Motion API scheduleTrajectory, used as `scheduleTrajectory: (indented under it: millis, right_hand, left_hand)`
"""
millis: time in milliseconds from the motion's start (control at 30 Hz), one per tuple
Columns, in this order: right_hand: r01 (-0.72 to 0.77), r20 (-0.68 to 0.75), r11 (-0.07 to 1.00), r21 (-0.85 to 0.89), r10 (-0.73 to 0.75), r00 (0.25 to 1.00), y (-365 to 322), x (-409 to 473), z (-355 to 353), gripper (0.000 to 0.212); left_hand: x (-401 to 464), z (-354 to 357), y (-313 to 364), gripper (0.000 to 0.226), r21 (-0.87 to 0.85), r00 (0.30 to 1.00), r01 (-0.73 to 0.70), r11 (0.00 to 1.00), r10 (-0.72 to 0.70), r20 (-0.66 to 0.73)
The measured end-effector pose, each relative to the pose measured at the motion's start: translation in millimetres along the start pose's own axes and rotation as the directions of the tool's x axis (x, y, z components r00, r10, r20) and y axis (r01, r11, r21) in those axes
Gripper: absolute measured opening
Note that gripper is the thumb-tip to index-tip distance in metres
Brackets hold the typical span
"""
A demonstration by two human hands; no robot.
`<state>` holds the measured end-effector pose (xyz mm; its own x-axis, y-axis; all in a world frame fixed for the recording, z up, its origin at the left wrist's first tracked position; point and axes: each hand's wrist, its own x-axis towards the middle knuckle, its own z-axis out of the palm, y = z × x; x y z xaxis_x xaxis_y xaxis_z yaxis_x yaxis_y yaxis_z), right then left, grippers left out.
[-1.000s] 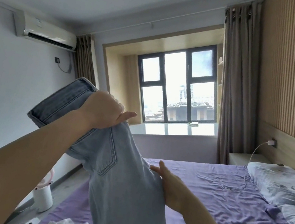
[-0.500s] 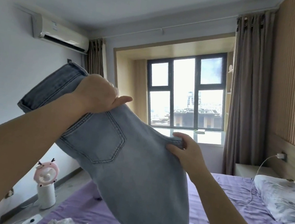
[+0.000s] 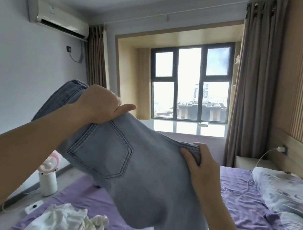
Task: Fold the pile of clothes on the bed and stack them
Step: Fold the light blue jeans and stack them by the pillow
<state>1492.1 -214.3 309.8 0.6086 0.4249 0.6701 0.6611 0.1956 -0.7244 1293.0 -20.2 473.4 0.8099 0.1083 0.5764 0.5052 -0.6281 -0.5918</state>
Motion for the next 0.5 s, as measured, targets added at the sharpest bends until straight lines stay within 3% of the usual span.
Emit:
scheduleTrajectory:
  millis: [133,233,333,400,500]
  right_hand:
    - [0.147,0.023,0.986,-0.074,-0.146,0.989,-46.4,19.7,-38.7,0.03]
    - [0.104,0.138,0.989,-0.102,-0.089,0.986,-60.7,32.5,-47.9,0.028]
    - [0.048,0.319,0.99,-0.133,-0.003,0.948,-44.7,34.9,-31.2,0.027]
    - [-0.015,0.486,0.979,-0.205,0.115,0.866,-18.6,26.9,-3.9,0.031]
    - [-0.12,0.69,0.948,-0.294,0.297,0.66,39.6,-16.8,52.2,0.03]
  left_hand:
    - [-4.0,-11.4,-6.2,0.097,-0.087,0.995,0.101,0.991,-0.101,0.012]
    - [-8.3,-15.6,-10.8,0.107,-0.067,0.981,0.172,0.983,-0.164,0.106]
    - [-26.3,0.0,-10.6,0.103,-0.095,0.932,0.223,0.97,-0.183,0.314]
    - [-51.5,23.7,-3.6,0.096,-0.123,0.849,0.277,0.953,-0.183,0.497]
    - [-115.0,82.1,21.8,0.106,-0.108,0.669,0.398,0.911,-0.207,0.714]
